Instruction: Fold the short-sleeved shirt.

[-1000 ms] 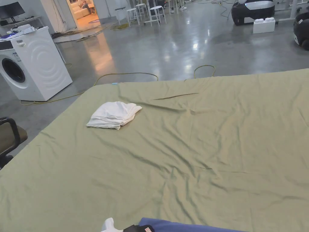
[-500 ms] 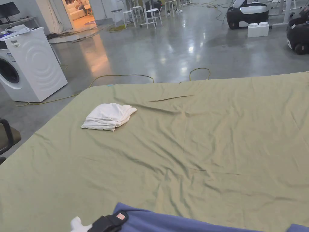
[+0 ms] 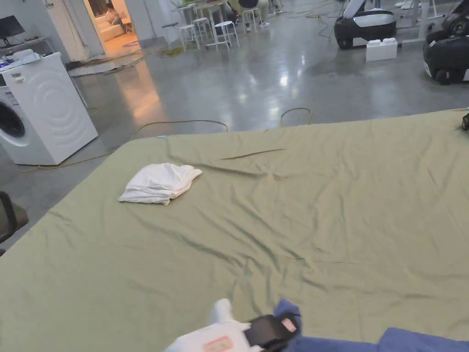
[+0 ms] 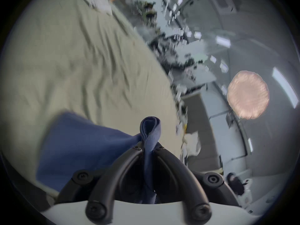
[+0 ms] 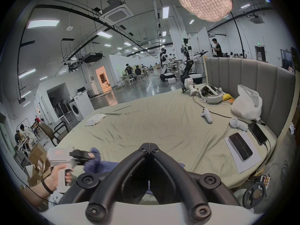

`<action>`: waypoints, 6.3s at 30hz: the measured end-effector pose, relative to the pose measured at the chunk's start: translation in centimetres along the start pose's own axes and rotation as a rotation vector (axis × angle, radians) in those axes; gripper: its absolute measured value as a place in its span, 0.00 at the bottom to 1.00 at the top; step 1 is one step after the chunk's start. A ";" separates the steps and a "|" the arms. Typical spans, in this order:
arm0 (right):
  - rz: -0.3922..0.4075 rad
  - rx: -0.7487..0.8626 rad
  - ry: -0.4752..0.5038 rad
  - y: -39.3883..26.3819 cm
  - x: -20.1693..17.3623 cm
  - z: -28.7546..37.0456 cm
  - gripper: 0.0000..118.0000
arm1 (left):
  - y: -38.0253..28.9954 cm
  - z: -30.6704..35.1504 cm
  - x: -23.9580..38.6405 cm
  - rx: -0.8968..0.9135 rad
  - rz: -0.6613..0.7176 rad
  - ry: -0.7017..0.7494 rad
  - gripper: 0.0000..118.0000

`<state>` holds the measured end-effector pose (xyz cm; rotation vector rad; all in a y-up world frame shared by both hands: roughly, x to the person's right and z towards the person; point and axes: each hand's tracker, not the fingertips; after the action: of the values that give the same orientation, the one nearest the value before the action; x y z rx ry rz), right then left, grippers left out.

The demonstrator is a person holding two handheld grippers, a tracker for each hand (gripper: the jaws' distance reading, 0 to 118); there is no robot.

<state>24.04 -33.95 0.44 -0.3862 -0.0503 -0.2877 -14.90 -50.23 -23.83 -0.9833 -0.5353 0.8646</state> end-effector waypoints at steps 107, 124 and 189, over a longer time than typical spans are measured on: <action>0.200 -0.413 0.134 -8.1 -0.6 -10.3 0.00 | -4.9 -2.2 8.9 -0.099 -0.410 0.060 0.73; 0.369 -0.699 -0.063 -14.6 -3.7 -24.9 0.00 | -3.1 -3.7 -1.2 -0.121 -0.085 0.126 0.72; 0.259 0.391 -0.054 7.8 -5.1 -0.9 0.00 | -5.2 20.6 22.2 0.971 -0.949 0.399 0.00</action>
<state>21.38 -26.04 -3.78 -0.0103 -0.1065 -0.0083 -15.54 -23.21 -9.23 0.0604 -0.1347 -0.0050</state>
